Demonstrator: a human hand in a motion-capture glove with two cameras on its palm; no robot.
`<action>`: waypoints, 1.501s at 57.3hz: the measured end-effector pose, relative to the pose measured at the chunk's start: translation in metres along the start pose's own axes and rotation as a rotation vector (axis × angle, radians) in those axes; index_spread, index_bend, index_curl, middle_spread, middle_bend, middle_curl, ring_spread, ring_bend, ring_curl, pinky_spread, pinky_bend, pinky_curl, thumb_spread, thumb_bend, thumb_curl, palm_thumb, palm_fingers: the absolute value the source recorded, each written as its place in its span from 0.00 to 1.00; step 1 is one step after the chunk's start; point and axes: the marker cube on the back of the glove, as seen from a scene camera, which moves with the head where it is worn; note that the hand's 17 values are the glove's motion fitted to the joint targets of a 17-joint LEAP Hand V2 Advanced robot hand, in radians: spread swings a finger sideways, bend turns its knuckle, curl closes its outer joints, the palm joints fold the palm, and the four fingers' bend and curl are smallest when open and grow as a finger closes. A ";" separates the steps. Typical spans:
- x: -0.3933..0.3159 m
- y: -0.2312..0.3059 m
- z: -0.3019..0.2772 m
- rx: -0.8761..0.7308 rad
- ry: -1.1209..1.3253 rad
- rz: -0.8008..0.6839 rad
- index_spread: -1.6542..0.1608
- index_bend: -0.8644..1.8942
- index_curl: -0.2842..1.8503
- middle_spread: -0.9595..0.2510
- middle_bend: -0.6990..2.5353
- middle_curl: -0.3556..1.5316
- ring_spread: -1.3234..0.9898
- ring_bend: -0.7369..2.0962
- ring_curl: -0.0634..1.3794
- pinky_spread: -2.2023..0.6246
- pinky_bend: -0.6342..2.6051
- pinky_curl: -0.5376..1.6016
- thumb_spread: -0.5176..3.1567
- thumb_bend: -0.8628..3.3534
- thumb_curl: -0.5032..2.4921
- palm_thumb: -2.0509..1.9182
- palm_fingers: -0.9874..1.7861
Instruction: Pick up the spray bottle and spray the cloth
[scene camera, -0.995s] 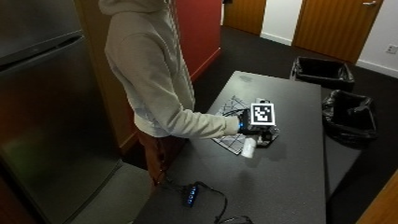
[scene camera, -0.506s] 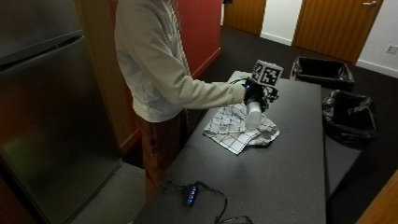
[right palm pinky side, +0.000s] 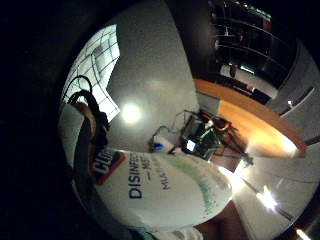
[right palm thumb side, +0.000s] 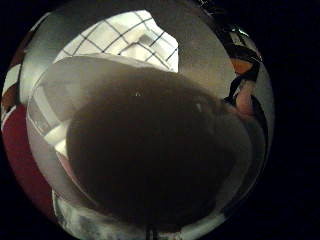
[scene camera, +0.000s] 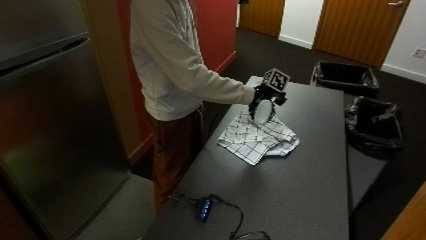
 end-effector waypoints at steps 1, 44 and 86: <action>0.002 0.002 0.003 -0.004 0.043 -0.039 0.80 0.42 0.38 0.67 0.38 0.45 0.49 0.46 0.35 0.70 0.30 0.43 0.18 0.20 0.42 0.76 0.84; 0.034 0.023 0.001 0.087 -0.053 -0.101 0.79 0.41 0.38 0.67 0.38 0.45 0.49 0.46 0.35 0.70 0.31 0.43 0.18 0.20 0.42 0.75 0.84; 0.014 0.038 -0.155 0.773 -1.387 -0.158 0.79 0.41 0.39 0.67 0.37 0.44 0.49 0.46 0.35 0.70 0.31 0.43 0.18 0.20 0.43 0.75 0.84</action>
